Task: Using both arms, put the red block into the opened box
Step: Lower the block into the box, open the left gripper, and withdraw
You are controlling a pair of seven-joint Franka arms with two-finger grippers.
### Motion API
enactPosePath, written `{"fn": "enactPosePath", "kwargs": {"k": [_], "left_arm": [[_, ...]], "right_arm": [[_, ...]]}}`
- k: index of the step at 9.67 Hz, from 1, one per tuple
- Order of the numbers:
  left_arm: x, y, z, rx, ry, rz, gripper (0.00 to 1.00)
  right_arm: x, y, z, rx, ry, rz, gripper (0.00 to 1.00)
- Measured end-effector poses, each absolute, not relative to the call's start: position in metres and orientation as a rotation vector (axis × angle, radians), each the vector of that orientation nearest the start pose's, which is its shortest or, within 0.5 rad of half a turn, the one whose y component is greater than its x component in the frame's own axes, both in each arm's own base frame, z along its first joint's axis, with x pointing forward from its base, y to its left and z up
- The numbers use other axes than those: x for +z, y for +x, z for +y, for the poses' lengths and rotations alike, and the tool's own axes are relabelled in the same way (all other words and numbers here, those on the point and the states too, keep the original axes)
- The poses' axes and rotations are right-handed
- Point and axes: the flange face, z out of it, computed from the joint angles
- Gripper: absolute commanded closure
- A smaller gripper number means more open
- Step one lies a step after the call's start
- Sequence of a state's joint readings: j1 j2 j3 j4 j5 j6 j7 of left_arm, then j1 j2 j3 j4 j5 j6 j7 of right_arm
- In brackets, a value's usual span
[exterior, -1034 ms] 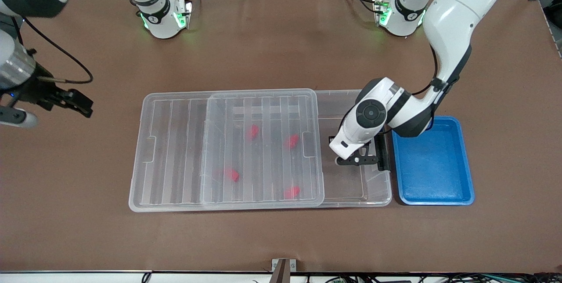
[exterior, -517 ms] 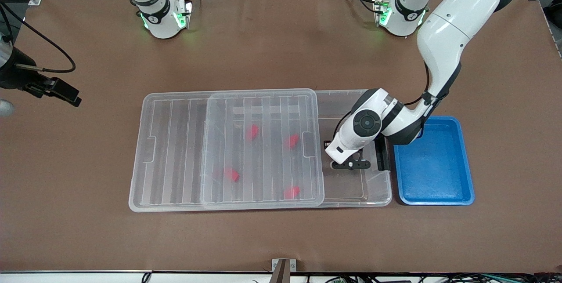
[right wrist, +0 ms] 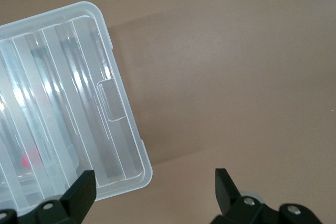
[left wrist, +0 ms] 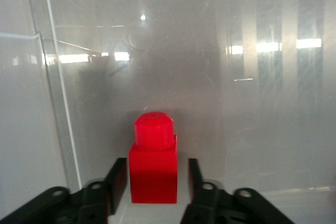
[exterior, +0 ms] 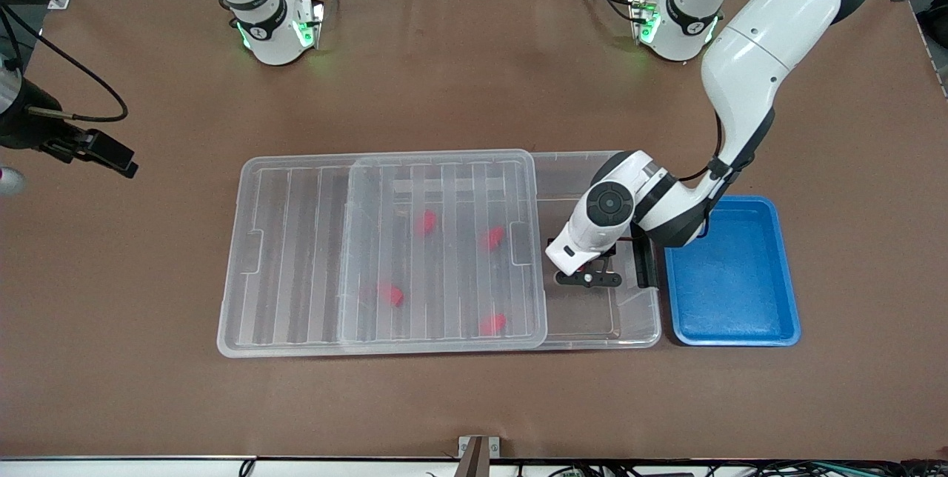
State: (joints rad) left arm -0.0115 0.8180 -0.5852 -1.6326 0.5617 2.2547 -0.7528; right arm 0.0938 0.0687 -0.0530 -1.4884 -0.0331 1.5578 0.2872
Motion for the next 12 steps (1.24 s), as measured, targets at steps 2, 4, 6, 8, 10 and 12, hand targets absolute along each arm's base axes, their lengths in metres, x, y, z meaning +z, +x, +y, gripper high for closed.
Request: {"fn": "enactPosePath", "kwargs": {"k": [2, 4, 6, 8, 10, 12], "left_arm": [[0.214, 0.604, -0.332, -0.022, -3.141, 0.105, 0.0], [0.251, 0.607, -0.336, -0.064, -3.157, 0.086, 0.0], [0.286, 0.608, -0.334, -0.064, -3.166, 0.057, 0.0], [0.318, 0.604, -0.33, -0.027, -3.164, 0.056, 0.0], [0.362, 0.608, -0.318, -0.071, -3.193, 0.038, 0.0], [0.409, 0.621, -0.28, -0.147, -3.195, 0.017, 0.0]], "right_arm": [[0.627, 0.569, 0.018, 0.033, -3.163, 0.343, 0.0], [0.637, 0.557, 0.0, 0.099, -3.157, 0.288, 0.0], [0.639, 0.555, -0.022, 0.101, -3.148, 0.291, 0.0], [0.639, 0.555, -0.023, 0.101, -3.146, 0.276, 0.0], [0.639, 0.556, -0.017, 0.096, -3.14, 0.258, 0.08], [0.633, 0.565, -0.008, 0.046, -3.123, 0.187, 0.68]]}}
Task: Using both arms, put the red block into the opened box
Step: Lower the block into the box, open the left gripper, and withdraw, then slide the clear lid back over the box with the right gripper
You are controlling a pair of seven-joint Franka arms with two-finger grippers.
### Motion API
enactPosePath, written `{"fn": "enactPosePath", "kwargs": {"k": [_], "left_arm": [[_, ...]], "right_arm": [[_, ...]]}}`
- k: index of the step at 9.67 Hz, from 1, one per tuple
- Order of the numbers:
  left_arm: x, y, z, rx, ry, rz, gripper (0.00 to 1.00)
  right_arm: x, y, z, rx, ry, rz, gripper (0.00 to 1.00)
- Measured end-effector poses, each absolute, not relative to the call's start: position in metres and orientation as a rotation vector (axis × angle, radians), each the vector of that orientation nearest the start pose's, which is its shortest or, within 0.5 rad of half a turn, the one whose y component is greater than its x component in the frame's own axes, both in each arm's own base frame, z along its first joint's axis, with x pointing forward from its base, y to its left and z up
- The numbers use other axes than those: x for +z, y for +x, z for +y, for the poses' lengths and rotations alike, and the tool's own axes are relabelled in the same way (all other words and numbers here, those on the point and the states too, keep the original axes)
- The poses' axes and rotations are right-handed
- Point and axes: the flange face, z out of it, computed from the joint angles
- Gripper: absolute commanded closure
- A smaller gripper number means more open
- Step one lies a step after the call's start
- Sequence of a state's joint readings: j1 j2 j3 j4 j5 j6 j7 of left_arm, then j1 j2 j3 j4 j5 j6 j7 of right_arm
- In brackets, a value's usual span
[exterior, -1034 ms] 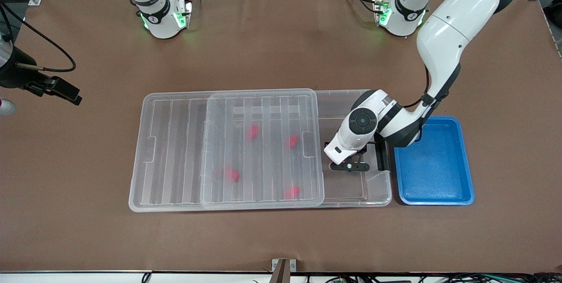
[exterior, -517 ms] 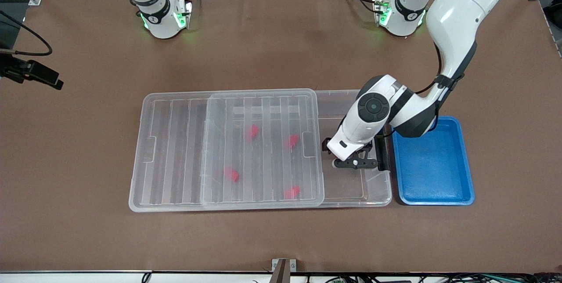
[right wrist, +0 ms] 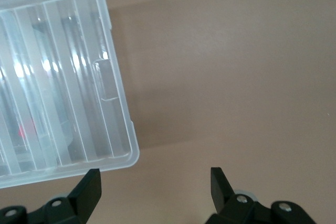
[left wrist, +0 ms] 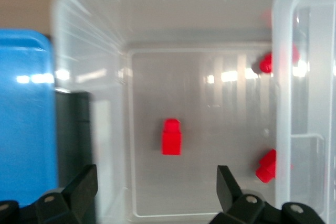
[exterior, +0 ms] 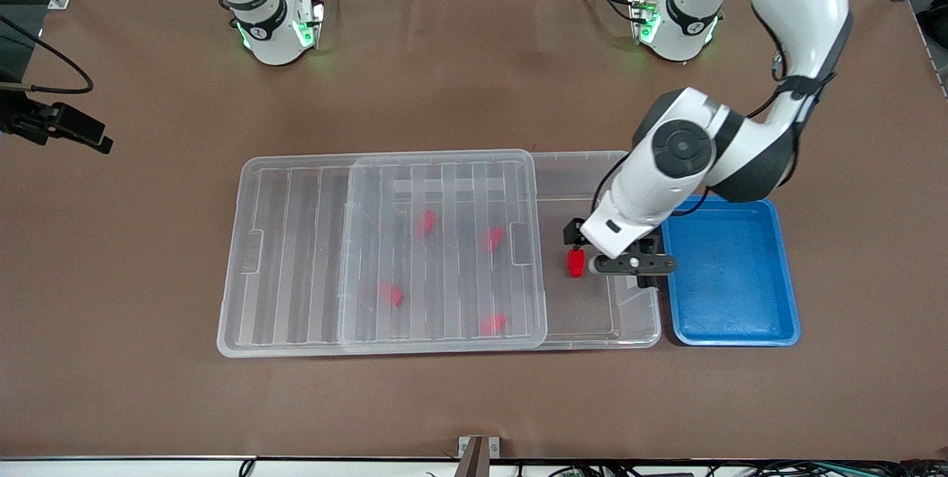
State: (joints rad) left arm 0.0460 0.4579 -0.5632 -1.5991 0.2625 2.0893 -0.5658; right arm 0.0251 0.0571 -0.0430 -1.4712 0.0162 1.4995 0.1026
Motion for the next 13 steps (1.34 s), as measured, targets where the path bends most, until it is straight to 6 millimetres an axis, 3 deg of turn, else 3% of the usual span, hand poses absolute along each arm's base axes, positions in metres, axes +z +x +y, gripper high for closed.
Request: {"fn": "enactPosePath", "kwargs": {"k": [1, 2, 4, 6, 8, 9, 11, 13], "left_arm": [[0.431, 0.626, -0.252, -0.157, -3.194, 0.019, 0.0], [0.455, 0.63, -0.221, -0.167, -3.197, 0.024, 0.0], [0.506, 0.632, -0.155, -0.234, -3.171, 0.046, 0.0], [0.559, 0.619, -0.098, -0.289, -3.116, 0.104, 0.0], [0.597, 0.601, -0.057, -0.307, -3.093, 0.035, 0.0], [0.607, 0.592, -0.043, -0.28, -3.115, -0.016, 0.0], [0.624, 0.575, -0.024, -0.239, -3.147, -0.078, 0.0], [0.64, 0.555, -0.018, -0.182, -3.148, -0.093, 0.0]], "right_arm": [[0.618, 0.574, -0.001, 0.028, -3.125, 0.12, 0.96], [0.59, 0.587, 0.003, 0.018, -3.127, 0.073, 1.0], [0.502, 0.618, 0.016, 0.035, -3.131, 0.017, 1.0], [0.42, 0.64, 0.041, 0.076, -3.138, -0.044, 1.0], [0.363, 0.645, 0.06, 0.046, -3.142, -0.091, 1.0], [0.35, 0.644, 0.06, 0.045, -3.142, -0.101, 1.0], [0.351, 0.643, 0.057, 0.039, -3.142, -0.134, 1.0], [0.352, 0.643, 0.058, 0.039, -3.141, -0.143, 1.0]]}}
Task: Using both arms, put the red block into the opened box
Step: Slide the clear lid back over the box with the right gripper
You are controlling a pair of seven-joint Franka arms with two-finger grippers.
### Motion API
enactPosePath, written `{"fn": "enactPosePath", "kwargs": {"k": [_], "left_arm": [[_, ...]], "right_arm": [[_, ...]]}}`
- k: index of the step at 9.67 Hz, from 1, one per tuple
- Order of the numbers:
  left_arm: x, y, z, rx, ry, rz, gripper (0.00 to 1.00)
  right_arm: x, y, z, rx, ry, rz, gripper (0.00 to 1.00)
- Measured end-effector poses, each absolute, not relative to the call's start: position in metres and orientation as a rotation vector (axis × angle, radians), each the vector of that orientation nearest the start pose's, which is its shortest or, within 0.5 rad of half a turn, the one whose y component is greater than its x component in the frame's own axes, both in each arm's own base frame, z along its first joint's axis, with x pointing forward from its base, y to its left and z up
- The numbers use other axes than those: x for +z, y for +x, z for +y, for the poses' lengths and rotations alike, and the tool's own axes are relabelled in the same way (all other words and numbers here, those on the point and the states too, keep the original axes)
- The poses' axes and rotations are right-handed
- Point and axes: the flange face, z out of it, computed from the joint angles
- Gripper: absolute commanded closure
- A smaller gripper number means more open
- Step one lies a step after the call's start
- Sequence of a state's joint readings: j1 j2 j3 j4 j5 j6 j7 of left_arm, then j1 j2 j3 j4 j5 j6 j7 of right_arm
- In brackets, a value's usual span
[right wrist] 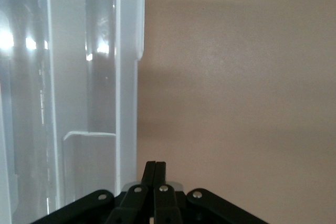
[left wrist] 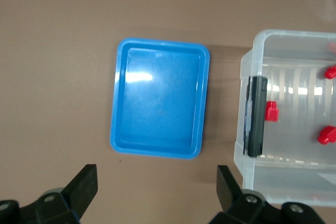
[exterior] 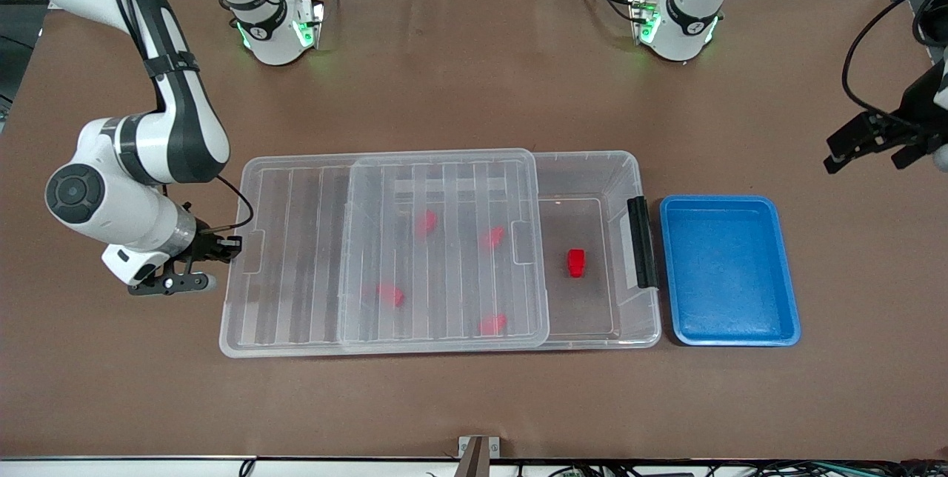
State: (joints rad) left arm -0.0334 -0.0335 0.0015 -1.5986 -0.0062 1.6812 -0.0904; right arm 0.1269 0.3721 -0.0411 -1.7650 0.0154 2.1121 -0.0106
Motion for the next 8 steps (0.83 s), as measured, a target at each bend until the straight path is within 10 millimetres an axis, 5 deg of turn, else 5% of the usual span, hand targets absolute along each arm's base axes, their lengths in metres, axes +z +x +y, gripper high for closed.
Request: {"fn": "enactPosePath", "kwargs": {"k": [2, 8], "left_arm": [[0.645, 0.549, -0.016, -0.169, -3.148, -0.1, 0.0], [0.626, 0.556, -0.033, -0.116, -3.15, -0.054, 0.0]], "right_arm": [[0.352, 0.641, 0.072, 0.042, -3.134, -0.161, 1.0], [0.346, 0.633, 0.162, 0.055, -3.09, -0.108, 1.0]]}}
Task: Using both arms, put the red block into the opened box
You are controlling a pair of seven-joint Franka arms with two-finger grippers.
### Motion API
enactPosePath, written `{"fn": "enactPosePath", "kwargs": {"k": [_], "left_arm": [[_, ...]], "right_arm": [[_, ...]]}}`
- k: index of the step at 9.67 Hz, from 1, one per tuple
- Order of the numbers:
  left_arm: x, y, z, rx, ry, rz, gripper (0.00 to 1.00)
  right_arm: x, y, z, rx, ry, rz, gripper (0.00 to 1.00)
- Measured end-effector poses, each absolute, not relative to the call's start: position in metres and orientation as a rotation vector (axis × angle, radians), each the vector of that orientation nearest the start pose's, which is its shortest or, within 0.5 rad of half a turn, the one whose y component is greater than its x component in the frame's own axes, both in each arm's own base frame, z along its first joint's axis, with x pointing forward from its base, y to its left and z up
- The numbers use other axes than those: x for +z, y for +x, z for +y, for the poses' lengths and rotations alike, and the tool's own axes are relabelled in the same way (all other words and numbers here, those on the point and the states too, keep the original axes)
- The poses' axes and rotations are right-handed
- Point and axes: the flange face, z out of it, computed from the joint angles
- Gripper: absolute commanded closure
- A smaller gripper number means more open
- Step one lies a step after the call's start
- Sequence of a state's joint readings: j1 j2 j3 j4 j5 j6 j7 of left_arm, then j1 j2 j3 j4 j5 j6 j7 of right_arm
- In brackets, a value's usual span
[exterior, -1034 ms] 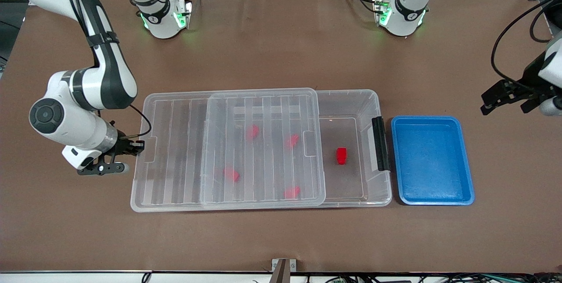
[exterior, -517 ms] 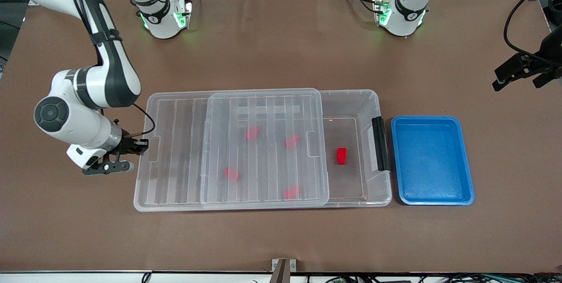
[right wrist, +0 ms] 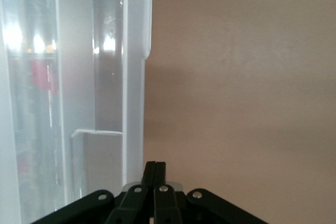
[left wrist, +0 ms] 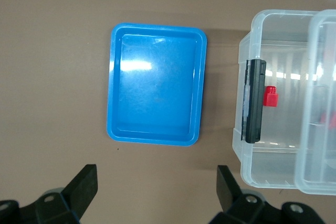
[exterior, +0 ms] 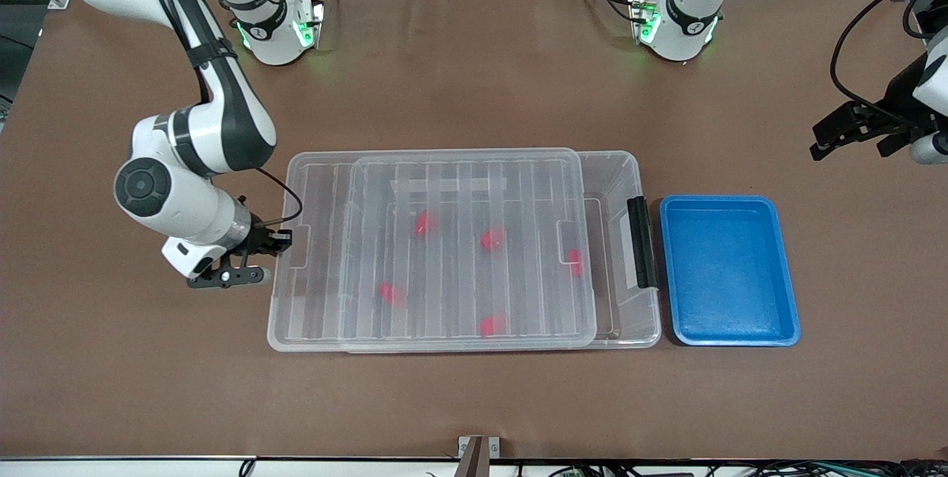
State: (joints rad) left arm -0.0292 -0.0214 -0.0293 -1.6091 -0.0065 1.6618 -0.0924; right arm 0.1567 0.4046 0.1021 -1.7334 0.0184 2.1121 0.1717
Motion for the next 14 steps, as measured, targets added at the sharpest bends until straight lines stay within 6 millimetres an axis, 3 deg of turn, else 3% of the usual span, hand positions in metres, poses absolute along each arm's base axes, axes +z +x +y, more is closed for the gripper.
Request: {"fn": "enactPosePath", "kwargs": {"k": [4, 7, 8, 9, 10, 11, 12, 14], "left_arm": [[0.623, 0.555, -0.041, -0.106, -3.15, 0.023, 0.01], [0.622, 0.555, -0.045, -0.1, -3.15, 0.037, 0.01], [0.621, 0.555, -0.045, -0.1, -3.15, 0.038, 0.01], [0.621, 0.555, -0.045, -0.1, -3.15, 0.038, 0.01], [0.621, 0.555, -0.045, -0.099, -3.15, 0.039, 0.01], [0.621, 0.555, -0.045, -0.099, -3.15, 0.039, 0.01], [0.621, 0.555, -0.046, -0.098, -3.15, 0.039, 0.01], [0.62, 0.555, -0.045, -0.096, -3.15, 0.038, 0.01]], "right_arm": [[0.342, 0.637, 0.203, 0.055, -3.067, -0.077, 1.0], [0.344, 0.637, 0.204, 0.056, -3.067, -0.076, 0.96], [0.344, 0.637, 0.204, 0.056, -3.067, -0.076, 0.36], [0.345, 0.637, 0.203, 0.069, -3.07, -0.072, 0.0], [0.349, 0.638, 0.196, 0.093, -3.079, -0.052, 0.0], [0.371, 0.643, 0.179, 0.08, -3.093, -0.016, 0.0], [0.412, 0.646, 0.151, 0.026, -3.106, 0.041, 0.0], [0.525, 0.626, 0.072, -0.116, -3.115, 0.227, 0.0]]}}
